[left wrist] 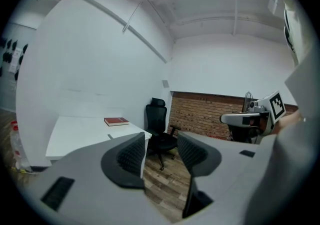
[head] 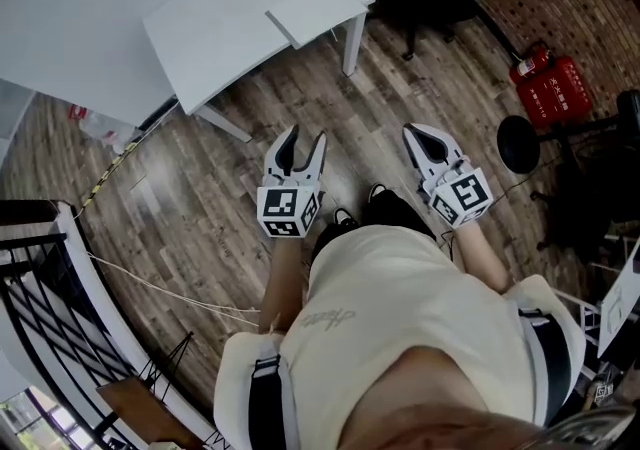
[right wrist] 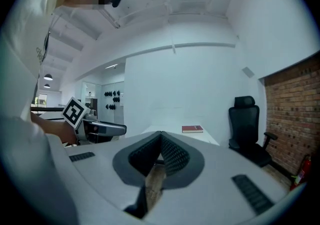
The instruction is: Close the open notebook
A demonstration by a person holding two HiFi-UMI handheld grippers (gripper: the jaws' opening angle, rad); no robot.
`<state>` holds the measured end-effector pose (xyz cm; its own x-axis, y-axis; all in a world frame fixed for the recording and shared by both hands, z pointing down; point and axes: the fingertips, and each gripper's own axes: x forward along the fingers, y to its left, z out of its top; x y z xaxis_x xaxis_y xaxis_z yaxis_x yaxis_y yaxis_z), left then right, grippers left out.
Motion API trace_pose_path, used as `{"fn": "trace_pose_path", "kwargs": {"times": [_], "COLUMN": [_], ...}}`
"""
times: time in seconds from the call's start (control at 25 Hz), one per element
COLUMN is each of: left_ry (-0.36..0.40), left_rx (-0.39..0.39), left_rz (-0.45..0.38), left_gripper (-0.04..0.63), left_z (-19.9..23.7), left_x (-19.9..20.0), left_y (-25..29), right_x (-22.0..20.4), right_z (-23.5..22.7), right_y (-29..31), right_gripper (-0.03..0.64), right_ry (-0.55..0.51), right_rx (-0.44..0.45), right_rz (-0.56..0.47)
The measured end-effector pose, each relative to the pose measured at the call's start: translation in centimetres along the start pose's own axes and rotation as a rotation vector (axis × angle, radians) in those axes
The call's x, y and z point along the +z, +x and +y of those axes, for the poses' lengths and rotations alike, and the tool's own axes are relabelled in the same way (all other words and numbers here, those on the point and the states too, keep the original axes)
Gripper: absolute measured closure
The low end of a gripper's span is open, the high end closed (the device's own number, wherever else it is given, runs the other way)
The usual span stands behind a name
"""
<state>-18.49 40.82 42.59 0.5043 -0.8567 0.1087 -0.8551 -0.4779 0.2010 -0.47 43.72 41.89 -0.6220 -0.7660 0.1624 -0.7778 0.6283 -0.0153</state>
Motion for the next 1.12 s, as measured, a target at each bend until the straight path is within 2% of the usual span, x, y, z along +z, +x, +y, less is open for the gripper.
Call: {"fn": "trace_pose_path", "kwargs": {"times": [0.2, 0.36, 0.44, 0.64, 0.8, 1.12], "left_ry": [-0.006, -0.061, -0.064, -0.035, -0.023, 0.03], "left_rx": [0.022, 0.02, 0.017, 0.02, 0.034, 0.084], "left_rz": [0.014, 0.04, 0.058, 0.086, 0.111, 0.108], "left_gripper": [0.379, 0.39, 0.39, 0.39, 0.393, 0.394], "left_z": [1.0, 1.2, 0.9, 0.6, 1.6, 3.0], "left_x": [-0.6, -1.8, -2.1, -1.9, -1.1, 2.2], "left_y": [0.8, 1.9, 3.0, 6.9, 10.7, 18.6], "right_x": [-0.7, -1.1, -1.2, -2.1, -0.6, 0.2], "right_z": [-0.5, -2.2, -3.6, -6.9, -9.7, -15.3], "right_y": [0.8, 1.6, 2.0, 3.6, 6.5, 11.1], "right_gripper": [0.609, 0.61, 0.609, 0.609, 0.609, 0.609], "right_ry": [0.018, 0.152, 0.174, 0.14, 0.082, 0.09], "right_rx": [0.0, -0.002, -0.007, 0.008, 0.023, 0.136], "right_rz": [0.022, 0.006, 0.006, 0.032, 0.012, -0.018]}}
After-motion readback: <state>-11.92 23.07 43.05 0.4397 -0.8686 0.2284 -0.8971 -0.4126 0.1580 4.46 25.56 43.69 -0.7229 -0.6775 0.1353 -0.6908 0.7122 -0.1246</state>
